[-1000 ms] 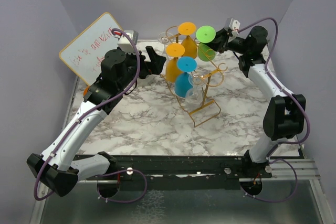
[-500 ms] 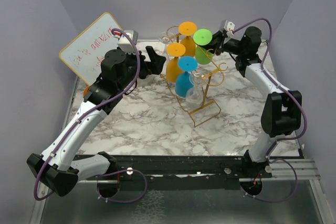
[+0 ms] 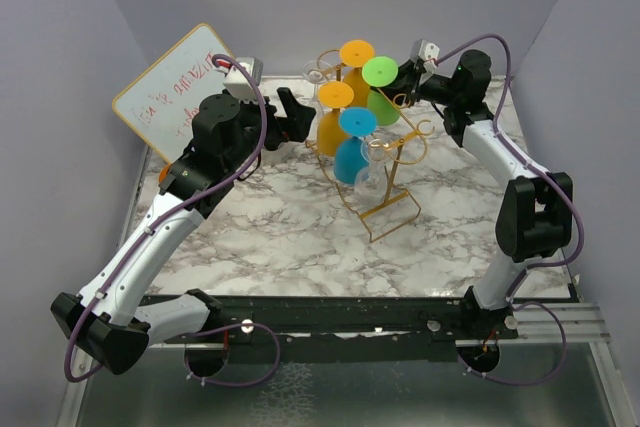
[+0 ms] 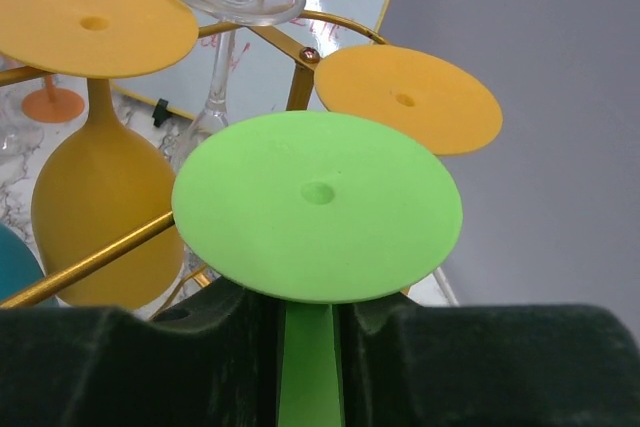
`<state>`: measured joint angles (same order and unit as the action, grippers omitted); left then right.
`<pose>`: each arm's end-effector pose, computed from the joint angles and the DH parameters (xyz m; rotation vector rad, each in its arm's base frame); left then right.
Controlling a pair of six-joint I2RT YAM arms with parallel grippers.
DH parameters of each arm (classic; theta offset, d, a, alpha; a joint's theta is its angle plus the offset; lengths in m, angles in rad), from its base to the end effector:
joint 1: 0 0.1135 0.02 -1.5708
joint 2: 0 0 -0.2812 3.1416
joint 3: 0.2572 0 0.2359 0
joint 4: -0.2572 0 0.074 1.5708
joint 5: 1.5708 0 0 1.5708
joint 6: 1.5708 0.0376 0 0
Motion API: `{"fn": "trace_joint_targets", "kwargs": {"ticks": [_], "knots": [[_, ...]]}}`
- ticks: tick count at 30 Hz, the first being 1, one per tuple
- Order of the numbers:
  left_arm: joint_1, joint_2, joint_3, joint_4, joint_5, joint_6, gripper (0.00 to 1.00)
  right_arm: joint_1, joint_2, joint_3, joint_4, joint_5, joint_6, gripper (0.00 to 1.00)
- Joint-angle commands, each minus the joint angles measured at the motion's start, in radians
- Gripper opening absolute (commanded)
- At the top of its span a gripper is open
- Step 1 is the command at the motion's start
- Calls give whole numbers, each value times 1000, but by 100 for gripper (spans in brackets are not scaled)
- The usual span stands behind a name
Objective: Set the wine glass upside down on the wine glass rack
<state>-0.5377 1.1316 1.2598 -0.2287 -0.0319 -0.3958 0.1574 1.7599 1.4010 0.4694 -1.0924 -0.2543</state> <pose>0.1982 -0.1168 0.4455 0.0970 1.7138 -0.6739 0.3881 0.0954 0.3758 -1.1241 1.0866 0.7153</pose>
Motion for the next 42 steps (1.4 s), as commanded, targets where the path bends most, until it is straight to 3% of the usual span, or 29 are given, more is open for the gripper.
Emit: {"fn": "trace_joint_targets", "kwargs": {"ticks": [1,7,12,22,32,42], "knots": [[5,-16,-14,-22,-28,9,99,1,-26,-18,-7,58,24,32],[5,-28,-20,-30,-45,17,99,1,-75,-85,41,58,35,52],[5,-33,-22,-34,-46,21,99,-1,-101,-119,57,73,35,62],[7,-43,-25,-44,-58,26,99,-3,-142,-166,53,94,3,66],[7,-40,-25,-52,-63,31,99,-57,-158,-177,38,-45,-34,66],[7,-35,-23,-61,-69,42,99,-84,-194,-155,-168,-186,-157,66]]}}
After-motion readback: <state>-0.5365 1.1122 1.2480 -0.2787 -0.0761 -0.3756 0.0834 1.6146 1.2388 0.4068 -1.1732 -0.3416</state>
